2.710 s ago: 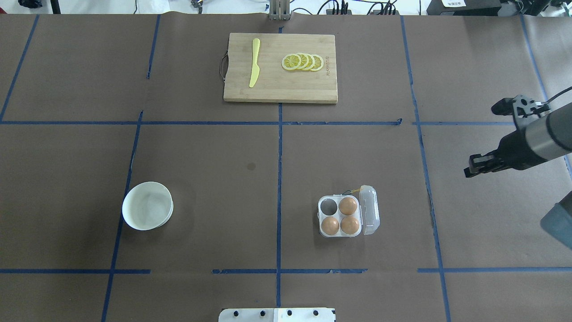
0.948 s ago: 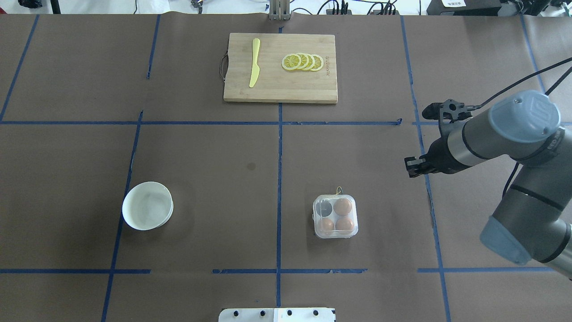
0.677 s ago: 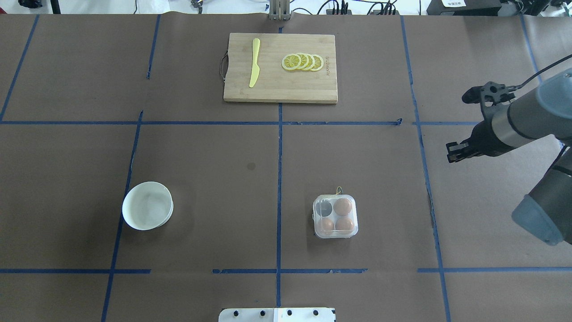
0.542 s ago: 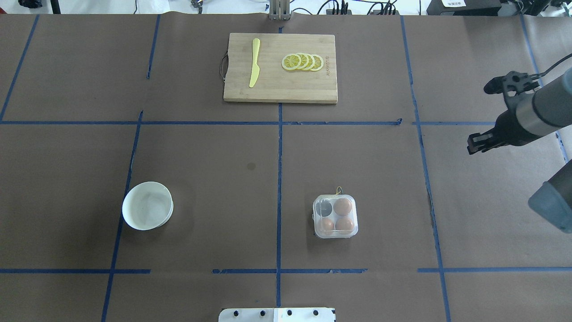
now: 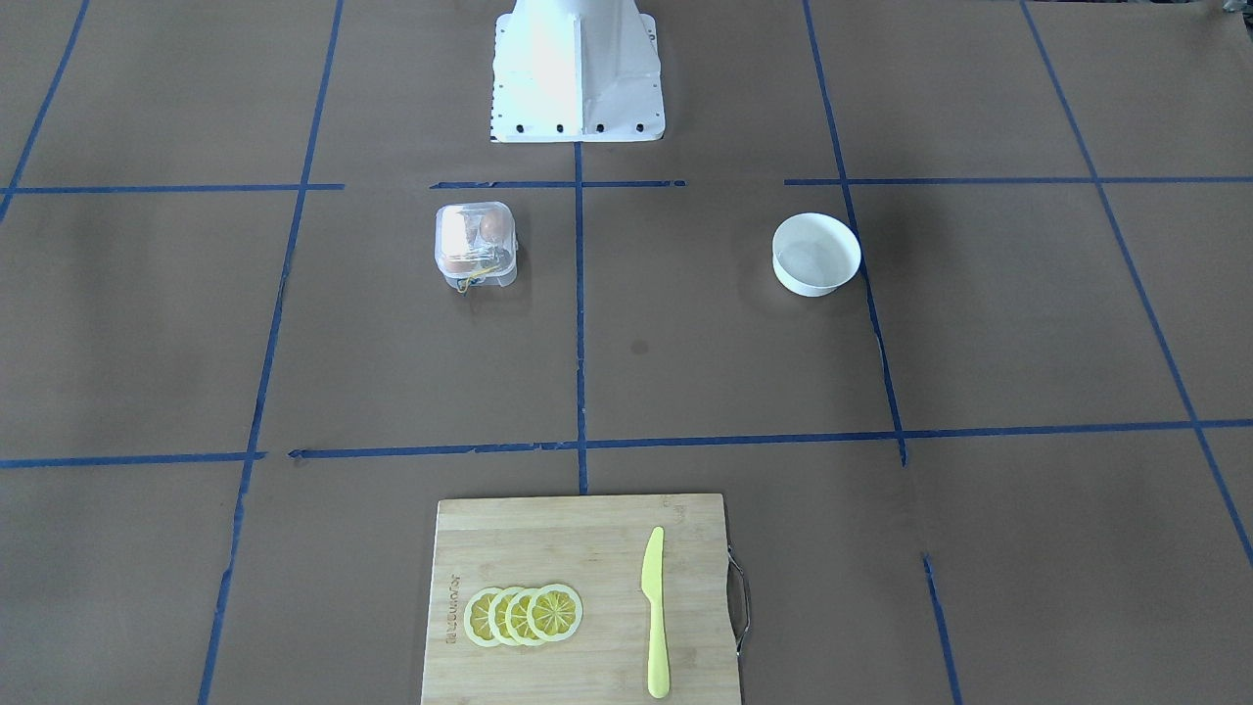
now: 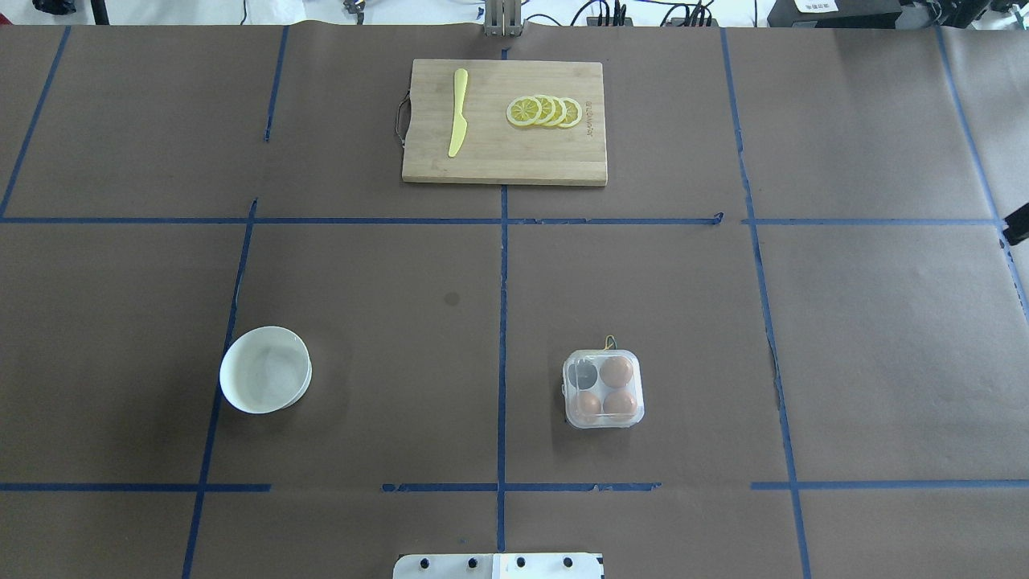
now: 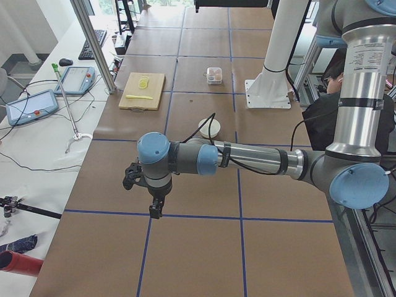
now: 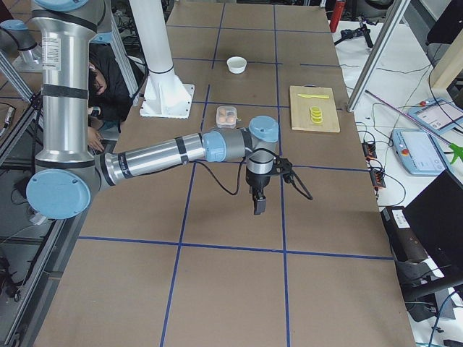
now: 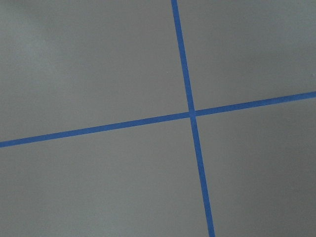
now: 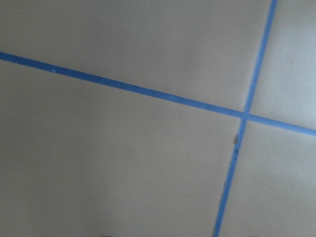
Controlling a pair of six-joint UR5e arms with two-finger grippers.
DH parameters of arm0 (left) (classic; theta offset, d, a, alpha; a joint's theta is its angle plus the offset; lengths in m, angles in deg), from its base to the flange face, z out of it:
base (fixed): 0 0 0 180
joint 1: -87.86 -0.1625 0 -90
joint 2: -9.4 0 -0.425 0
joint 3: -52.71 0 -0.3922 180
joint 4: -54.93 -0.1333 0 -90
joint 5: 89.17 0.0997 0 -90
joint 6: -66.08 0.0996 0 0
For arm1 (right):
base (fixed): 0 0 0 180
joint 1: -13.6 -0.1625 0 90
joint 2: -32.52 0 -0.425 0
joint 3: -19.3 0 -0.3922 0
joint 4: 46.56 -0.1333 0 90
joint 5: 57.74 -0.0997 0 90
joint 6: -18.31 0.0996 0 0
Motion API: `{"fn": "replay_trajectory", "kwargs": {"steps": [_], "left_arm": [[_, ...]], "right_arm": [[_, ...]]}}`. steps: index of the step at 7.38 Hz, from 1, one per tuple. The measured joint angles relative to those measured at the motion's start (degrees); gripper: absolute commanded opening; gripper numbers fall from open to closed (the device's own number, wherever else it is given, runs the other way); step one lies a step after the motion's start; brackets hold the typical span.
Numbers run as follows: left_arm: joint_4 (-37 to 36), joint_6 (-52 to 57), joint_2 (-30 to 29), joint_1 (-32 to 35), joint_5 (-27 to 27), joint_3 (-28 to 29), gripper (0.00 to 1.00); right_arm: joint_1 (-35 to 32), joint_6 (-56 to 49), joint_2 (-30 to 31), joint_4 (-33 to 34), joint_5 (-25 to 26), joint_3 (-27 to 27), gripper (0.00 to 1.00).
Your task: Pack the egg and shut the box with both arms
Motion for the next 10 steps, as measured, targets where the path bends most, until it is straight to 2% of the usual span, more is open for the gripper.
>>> {"fn": "replay_trajectory", "kwargs": {"steps": [2, 5, 6, 8, 9, 10], "left_arm": [[0.0, 0.0, 0.4, 0.0, -0.1, -0.2, 1.00], [0.1, 0.1, 0.5, 0.0, -0.1, -0.3, 1.00], [0.1, 0.1, 0.4, 0.0, -0.1, -0.3, 1.00], [0.1, 0.1, 0.4, 0.0, -0.1, -0.4, 1.00], [0.1, 0.1, 0.4, 0.0, -0.2, -0.4, 1.00], [0.1, 0.1, 0.4, -0.1, -0.2, -0.4, 1.00]], "right_arm": [[-1.6, -0.8, 1.8, 0.4, -0.5, 1.6, 1.00], [-5.4, -6.0, 2.6, 0.5, -9.6, 5.3, 1.00], [-7.0, -9.5, 3.0, 0.5, -10.9, 6.5, 1.00], [-8.2, -11.6, 3.1, 0.7, -11.2, 7.8, 1.00], [-8.4, -11.8, 3.3, 0.7, -10.1, 8.7, 1.00], [-8.4, -12.0, 3.5, 0.6, -6.8, 9.2, 1.00]]}}
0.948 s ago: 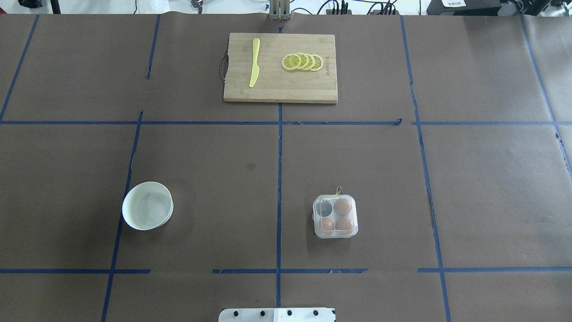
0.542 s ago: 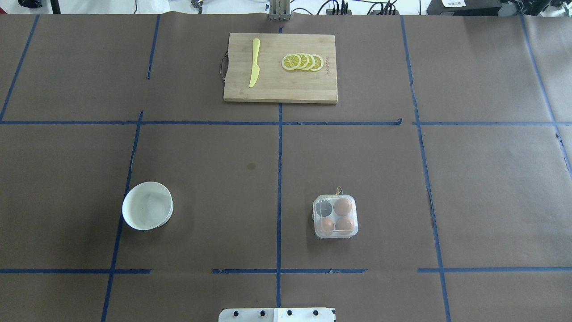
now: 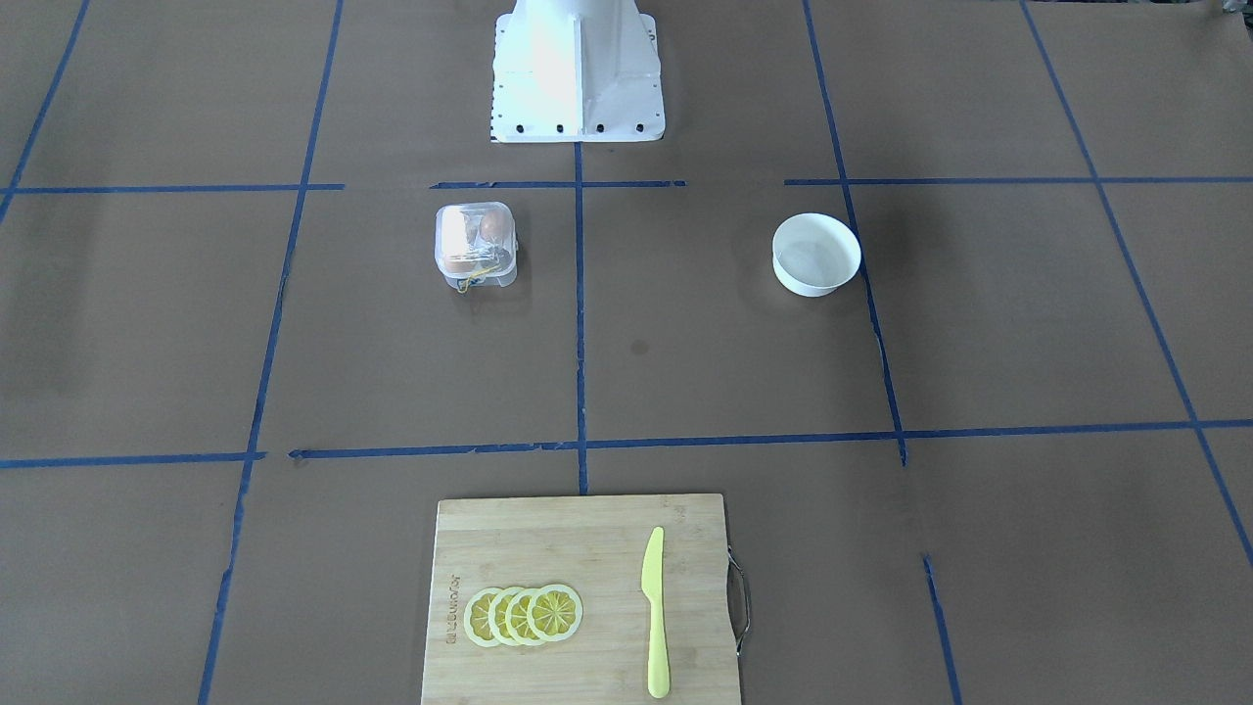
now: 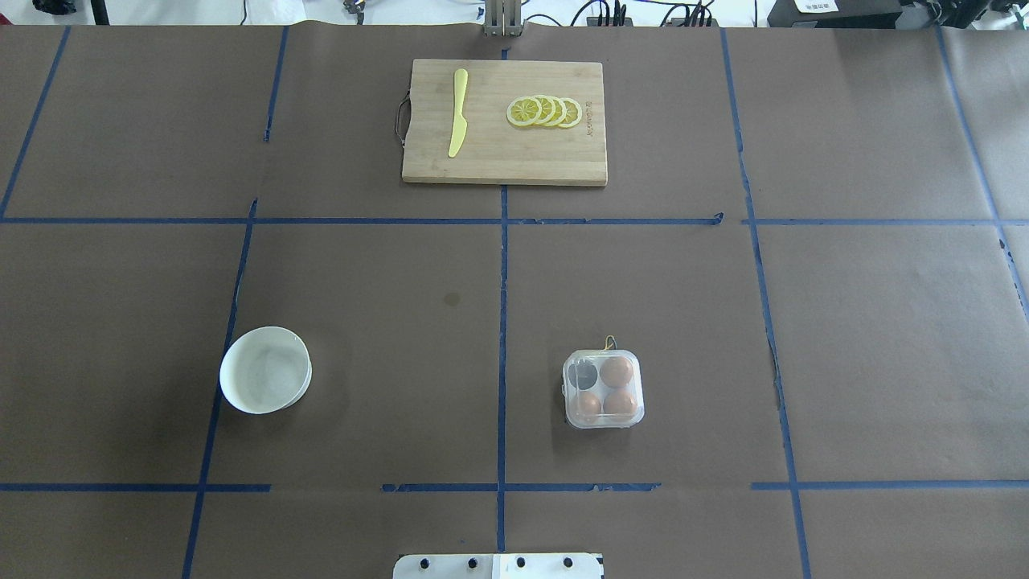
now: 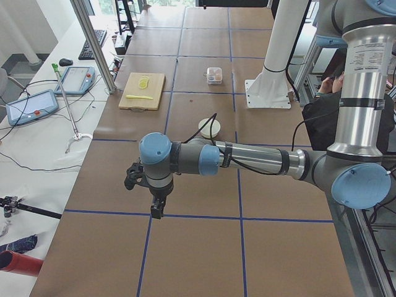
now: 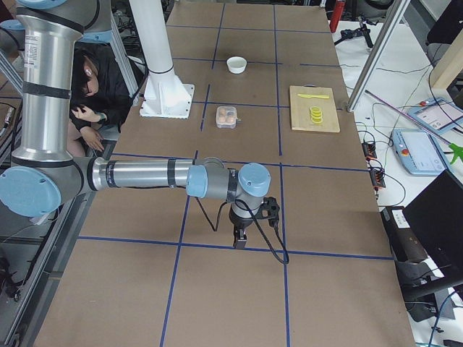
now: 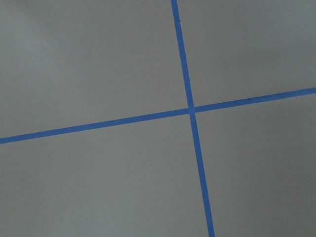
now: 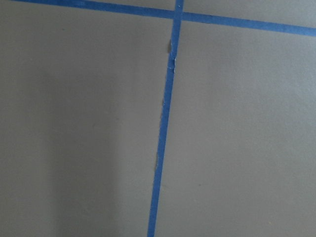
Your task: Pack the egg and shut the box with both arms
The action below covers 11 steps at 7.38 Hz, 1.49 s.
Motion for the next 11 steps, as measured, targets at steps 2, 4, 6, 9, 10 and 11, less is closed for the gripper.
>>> {"fn": "replay_trajectory", "kwargs": {"steps": [2, 4, 6, 9, 10, 11], "left_arm": [[0.0, 0.0, 0.0, 0.0, 0.0, -0.1, 1.00], [0.0, 0.0, -0.1, 0.0, 0.0, -0.2, 1.00], [0.1, 0.0, -0.1, 0.0, 0.0, -0.6, 1.00], [0.1, 0.0, -0.1, 0.0, 0.0, -0.9, 1.00], [0.1, 0.0, -0.1, 0.1, 0.0, -1.0, 1.00], [0.1, 0.0, -0.1, 0.1, 0.0, -1.2, 1.00]], "right_arm": [[0.0, 0.1, -0.6, -0.2, 10.4, -0.1, 1.00], [0.1, 0.4, -1.3, -0.1, 10.3, 0.9, 1.00], [-0.6, 0.3, -0.4, -1.5, 3.8, 2.3, 1.00], [-1.0, 0.4, 0.9, -6.3, 1.7, 2.6, 1.00], [-1.0, 0.4, 0.8, -6.6, 1.7, 2.5, 1.00], [-1.0, 0.4, 0.7, -6.7, 1.7, 2.4, 1.00]]}}
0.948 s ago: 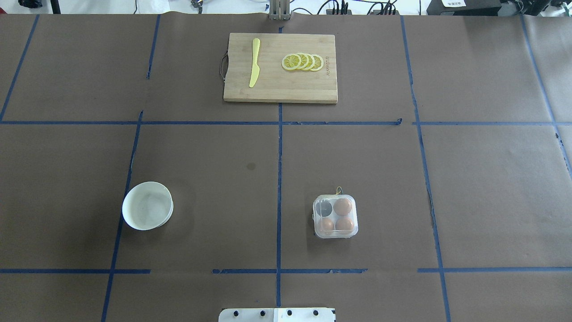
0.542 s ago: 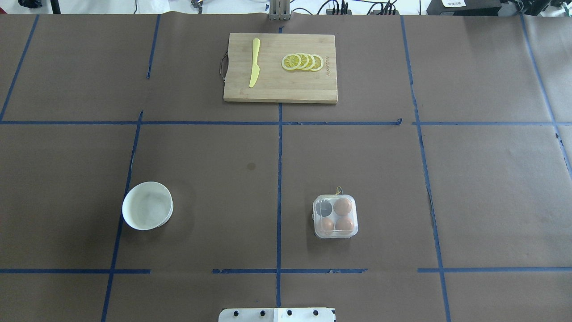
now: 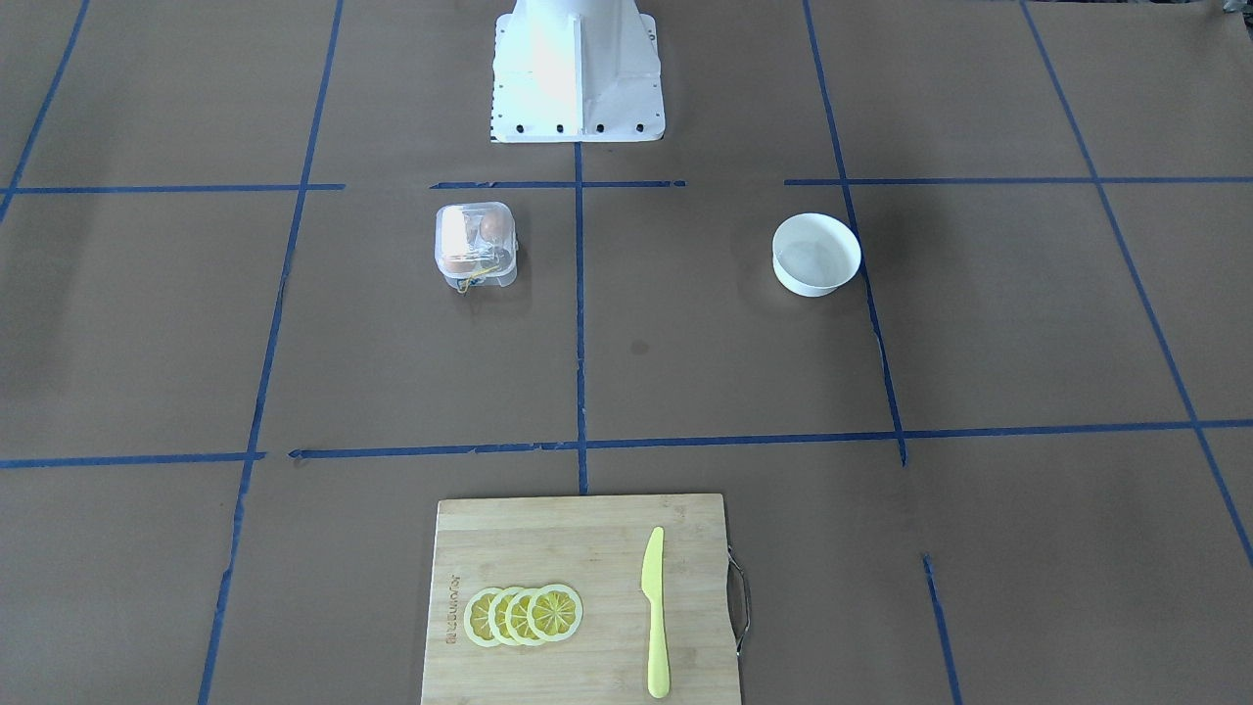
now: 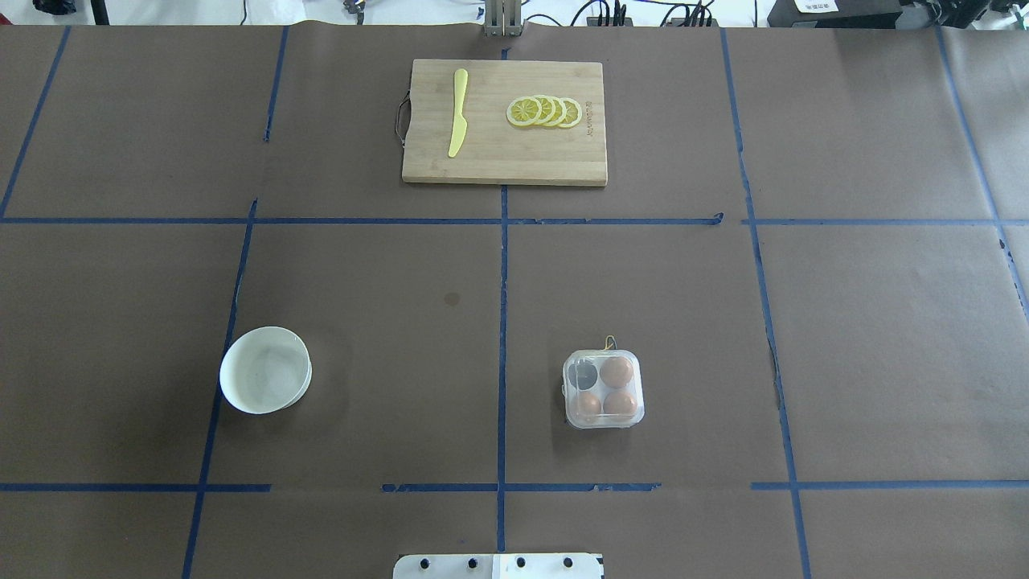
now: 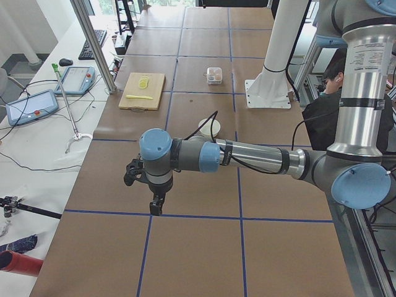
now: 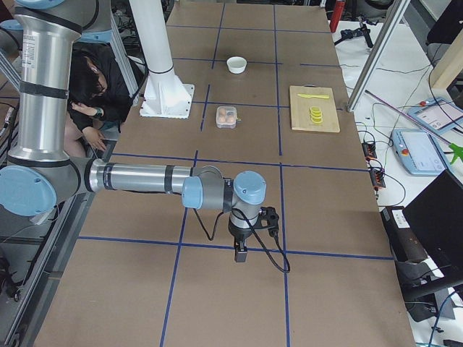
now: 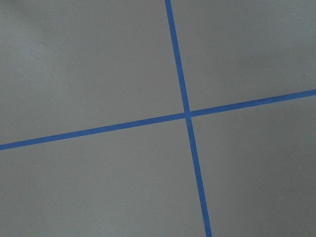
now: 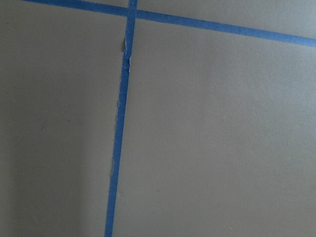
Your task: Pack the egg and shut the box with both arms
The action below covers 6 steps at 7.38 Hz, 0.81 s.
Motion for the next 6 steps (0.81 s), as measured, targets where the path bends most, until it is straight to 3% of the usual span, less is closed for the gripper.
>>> {"fn": "replay_trajectory", "kwargs": {"steps": [6], "left_arm": [[0.0, 0.0, 0.0, 0.0, 0.0, -0.2, 1.00]], "right_arm": [[0.0, 0.0, -0.2, -0.8, 0.0, -0.3, 1.00]]}}
